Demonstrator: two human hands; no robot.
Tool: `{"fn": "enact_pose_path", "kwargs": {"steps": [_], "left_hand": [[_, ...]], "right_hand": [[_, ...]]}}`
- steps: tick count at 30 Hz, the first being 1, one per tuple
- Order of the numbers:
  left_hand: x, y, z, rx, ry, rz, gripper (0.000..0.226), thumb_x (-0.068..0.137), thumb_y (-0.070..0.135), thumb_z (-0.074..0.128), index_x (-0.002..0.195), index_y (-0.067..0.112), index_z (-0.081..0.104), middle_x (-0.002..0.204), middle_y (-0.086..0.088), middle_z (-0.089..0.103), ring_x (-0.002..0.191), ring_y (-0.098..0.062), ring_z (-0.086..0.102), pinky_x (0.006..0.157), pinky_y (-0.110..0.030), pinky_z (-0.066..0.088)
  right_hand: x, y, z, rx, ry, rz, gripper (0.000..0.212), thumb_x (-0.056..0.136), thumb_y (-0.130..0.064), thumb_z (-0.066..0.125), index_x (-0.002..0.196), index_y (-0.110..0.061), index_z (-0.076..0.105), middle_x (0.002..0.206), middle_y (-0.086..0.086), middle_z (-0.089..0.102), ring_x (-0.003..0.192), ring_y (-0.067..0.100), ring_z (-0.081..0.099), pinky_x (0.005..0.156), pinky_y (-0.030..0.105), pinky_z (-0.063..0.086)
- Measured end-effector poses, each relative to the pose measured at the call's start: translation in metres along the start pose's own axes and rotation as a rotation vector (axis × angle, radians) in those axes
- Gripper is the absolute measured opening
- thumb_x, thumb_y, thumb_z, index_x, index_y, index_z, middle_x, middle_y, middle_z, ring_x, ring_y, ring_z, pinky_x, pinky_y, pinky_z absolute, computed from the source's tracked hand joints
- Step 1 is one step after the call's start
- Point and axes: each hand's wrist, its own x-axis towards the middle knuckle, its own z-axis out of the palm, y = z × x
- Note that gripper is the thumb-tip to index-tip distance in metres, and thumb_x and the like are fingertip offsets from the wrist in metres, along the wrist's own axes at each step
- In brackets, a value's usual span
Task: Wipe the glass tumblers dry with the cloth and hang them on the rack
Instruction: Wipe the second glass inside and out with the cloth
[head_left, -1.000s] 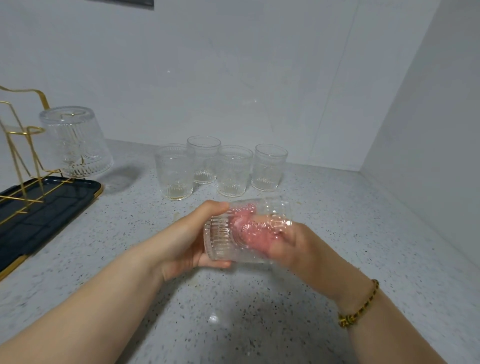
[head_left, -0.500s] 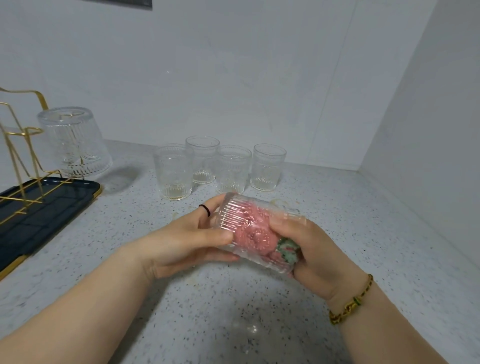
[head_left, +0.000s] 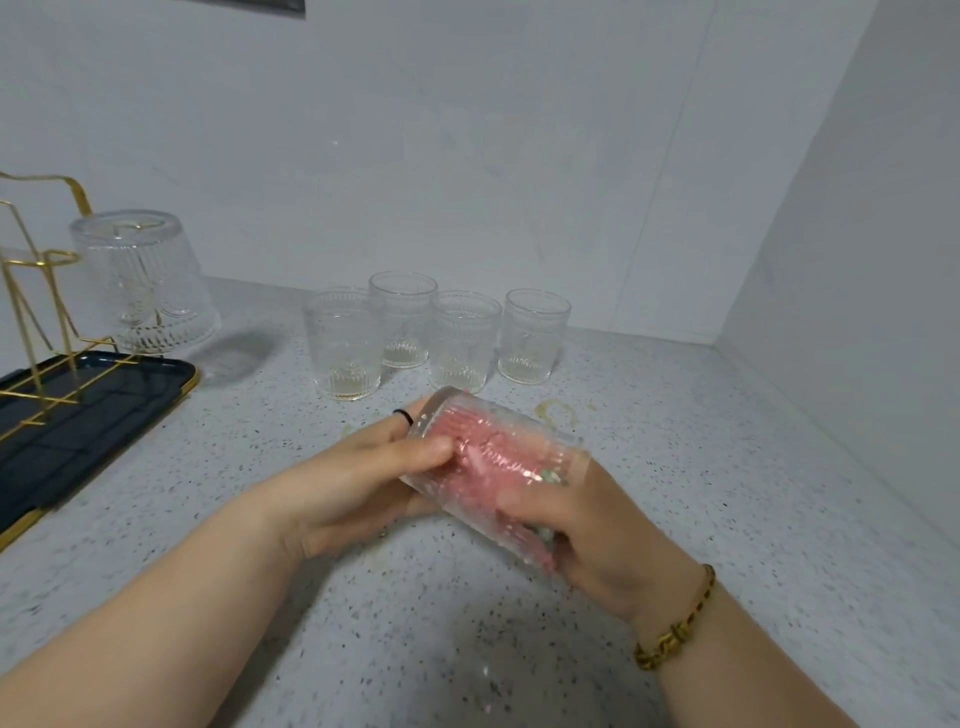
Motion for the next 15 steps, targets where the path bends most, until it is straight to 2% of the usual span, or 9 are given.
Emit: {"fn": "enact_pose_path", "kwargs": {"steps": [1, 2, 3, 5, 8, 10, 11, 13, 15], "left_hand": [[0.0, 0.0, -0.001, -0.023, -0.034, 0.06, 0.082, 0.038, 0.041, 0.09, 0.111, 0.019, 0.06, 0.103, -0.008, 0.07, 0.095, -0.02, 0.067, 0.075, -0.028, 0.055], [0.0, -0.001, -0.001, -0.024, -0.034, 0.098, 0.083, 0.035, 0.04, 0.09, 0.11, 0.021, 0.06, 0.099, -0.006, 0.071, 0.091, -0.018, 0.068, 0.073, -0.027, 0.055], [0.0, -0.001, 0.0, -0.016, -0.009, 0.114, 0.083, 0.033, 0.041, 0.091, 0.107, 0.02, 0.061, 0.095, -0.005, 0.072, 0.087, -0.018, 0.068, 0.07, -0.026, 0.055], [0.001, 0.0, 0.004, 0.022, 0.084, 0.096, 0.074, 0.031, 0.046, 0.089, 0.095, 0.016, 0.067, 0.09, -0.008, 0.072, 0.081, -0.018, 0.069, 0.065, -0.026, 0.056], [0.002, 0.001, 0.015, 0.179, 0.264, -0.032, 0.06, 0.046, 0.056, 0.075, 0.085, 0.011, 0.069, 0.089, -0.013, 0.073, 0.076, -0.022, 0.071, 0.061, -0.032, 0.059], [0.003, -0.001, 0.016, 0.226, 0.301, -0.108, 0.058, 0.05, 0.057, 0.059, 0.085, 0.011, 0.067, 0.087, -0.012, 0.074, 0.079, -0.022, 0.071, 0.065, -0.034, 0.06], [0.003, 0.0, 0.015, 0.206, 0.285, -0.127, 0.057, 0.052, 0.056, 0.058, 0.087, 0.012, 0.067, 0.088, -0.011, 0.074, 0.082, -0.021, 0.071, 0.067, -0.033, 0.059], [0.001, 0.002, 0.01, 0.116, 0.183, -0.103, 0.058, 0.052, 0.055, 0.07, 0.089, 0.011, 0.07, 0.095, -0.01, 0.074, 0.089, -0.02, 0.07, 0.072, -0.031, 0.059], [0.0, 0.004, 0.003, -0.003, 0.062, -0.015, 0.066, 0.04, 0.048, 0.086, 0.092, 0.011, 0.072, 0.1, -0.012, 0.071, 0.092, -0.021, 0.068, 0.073, -0.028, 0.057]], "right_hand": [[0.001, -0.001, 0.001, 0.126, -0.006, -0.011, 0.047, 0.074, -0.007, 0.055, 0.121, -0.005, 0.052, 0.111, 0.024, 0.061, 0.103, 0.034, 0.06, 0.088, 0.044, 0.05], [0.0, -0.002, 0.002, 0.2, -0.017, -0.027, 0.046, 0.074, -0.007, 0.055, 0.12, -0.003, 0.052, 0.117, 0.029, 0.056, 0.107, 0.038, 0.056, 0.09, 0.043, 0.048], [0.0, -0.002, 0.003, 0.2, -0.04, -0.042, 0.046, 0.073, -0.009, 0.058, 0.118, -0.003, 0.053, 0.116, 0.031, 0.054, 0.106, 0.041, 0.055, 0.089, 0.043, 0.048], [-0.003, -0.002, 0.005, -0.004, -0.067, -0.065, 0.046, 0.067, -0.018, 0.063, 0.111, -0.009, 0.054, 0.102, 0.032, 0.056, 0.091, 0.045, 0.058, 0.076, 0.041, 0.05], [-0.006, 0.003, 0.016, -0.399, -0.032, -0.023, 0.049, 0.07, -0.015, 0.063, 0.116, -0.021, 0.049, 0.084, 0.0, 0.06, 0.07, 0.008, 0.06, 0.067, 0.021, 0.052], [-0.005, 0.012, 0.022, -0.592, 0.04, -0.006, 0.04, 0.076, -0.012, 0.058, 0.114, -0.018, 0.047, 0.075, -0.006, 0.052, 0.056, 0.001, 0.049, 0.055, 0.013, 0.043], [-0.004, 0.014, 0.024, -0.609, 0.046, -0.032, 0.031, 0.078, -0.01, 0.054, 0.108, -0.013, 0.048, 0.072, 0.0, 0.051, 0.052, 0.003, 0.044, 0.049, 0.014, 0.039], [-0.003, 0.012, 0.022, -0.484, 0.04, -0.062, 0.023, 0.076, -0.005, 0.05, 0.098, -0.008, 0.051, 0.068, 0.009, 0.05, 0.05, 0.008, 0.041, 0.045, 0.017, 0.037], [0.0, 0.009, 0.015, -0.276, 0.106, -0.06, 0.032, 0.069, -0.008, 0.053, 0.1, -0.005, 0.055, 0.072, 0.018, 0.054, 0.056, 0.018, 0.052, 0.05, 0.026, 0.047]]}}
